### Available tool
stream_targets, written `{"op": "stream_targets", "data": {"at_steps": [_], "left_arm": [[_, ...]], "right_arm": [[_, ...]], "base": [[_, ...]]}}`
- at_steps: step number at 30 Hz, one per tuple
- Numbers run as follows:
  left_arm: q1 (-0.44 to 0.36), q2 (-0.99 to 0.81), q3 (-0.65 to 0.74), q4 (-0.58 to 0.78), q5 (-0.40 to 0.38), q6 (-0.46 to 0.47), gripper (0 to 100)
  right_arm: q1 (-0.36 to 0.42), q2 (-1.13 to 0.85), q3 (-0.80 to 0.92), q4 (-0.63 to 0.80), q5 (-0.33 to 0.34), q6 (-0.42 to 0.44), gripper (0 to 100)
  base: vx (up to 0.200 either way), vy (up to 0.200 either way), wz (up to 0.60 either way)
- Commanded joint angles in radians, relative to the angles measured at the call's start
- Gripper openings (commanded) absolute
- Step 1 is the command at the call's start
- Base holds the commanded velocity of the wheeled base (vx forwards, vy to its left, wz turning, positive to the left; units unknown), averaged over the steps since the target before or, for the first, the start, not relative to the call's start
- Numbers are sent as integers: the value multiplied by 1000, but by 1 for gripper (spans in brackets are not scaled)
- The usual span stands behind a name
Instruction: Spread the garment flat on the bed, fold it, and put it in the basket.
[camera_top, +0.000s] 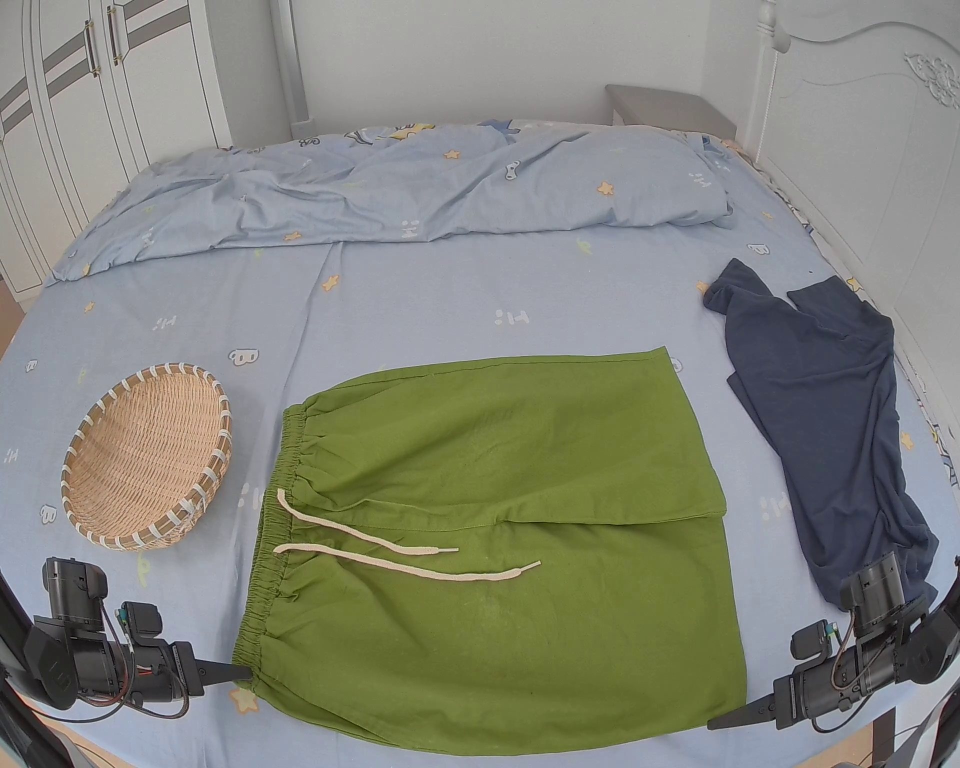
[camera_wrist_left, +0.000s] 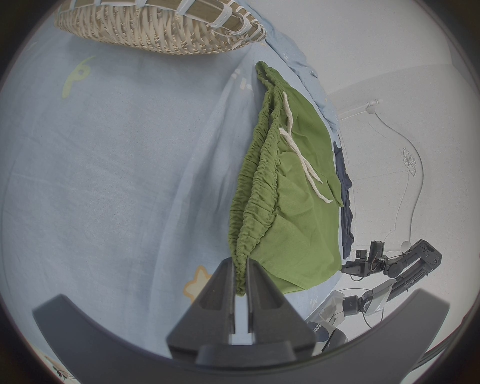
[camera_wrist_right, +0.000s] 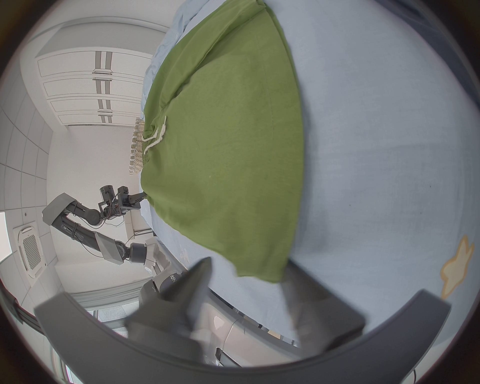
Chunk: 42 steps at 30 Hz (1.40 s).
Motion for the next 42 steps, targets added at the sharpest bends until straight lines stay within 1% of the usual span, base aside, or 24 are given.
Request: {"op": "stream_targets", "data": {"at_steps": [1, 10, 13, 18, 21, 23, 25, 26, 27, 28, 30, 31, 35, 38, 42], "left_arm": [[3, 4, 18, 1, 0, 0, 0], [31, 2, 18, 6, -2, -2, 0], [36, 1, 18, 30, -2, 0, 0], [37, -16, 18, 98, 0, 3, 0], [37, -29, 18, 128, 1, 9, 0], [39, -27, 18, 145, 1, 12, 0], [54, -30, 18, 191, 3, 37, 0], [54, -30, 18, 191, 3, 37, 0], [65, -35, 18, 216, 1, 76, 0], [65, -35, 18, 216, 1, 76, 0], [71, -39, 18, 289, 1, 138, 0], [74, -38, 18, 306, 1, 147, 0], [86, -32, 18, 332, 1, 204, 0], [91, -32, 18, 334, 1, 214, 0], [88, -49, 12, 329, 3, 202, 0]], "right_arm": [[-5, 4, 12, 0, -1, -2, 0], [-9, -6, 42, 0, -4, -6, 0], [-9, -16, 50, 0, -10, -5, 0], [-8, -58, 58, 19, -45, 0, 0], [-8, -94, 58, 106, -50, -9, 0], [-6, -111, 58, 128, -50, -9, 0], [0, -169, 58, 181, -50, -9, 0], [0, -169, 58, 181, -50, -9, 0], [2, -209, 58, 224, -50, -9, 0], [2, -209, 58, 224, -50, -9, 0], [2, -269, 58, 293, -50, -11, 0], [2, -279, 58, 307, -50, -11, 0], [3, -310, 58, 349, -50, -9, 0], [-2, -312, 53, 355, -50, -9, 0], [-8, -318, 33, 352, -51, -8, 0]], "base": [[0, 0, 0], [0, 0, 0], [0, 0, 0], [0, 0, 0], [0, 0, 0], [0, 0, 0], [0, 0, 0], [0, 0, 0], [0, 0, 0], [0, 0, 0], [0, 0, 0], [0, 0, 0], [0, 0, 0], [0, 0, 0], [0, 0, 0]]}}
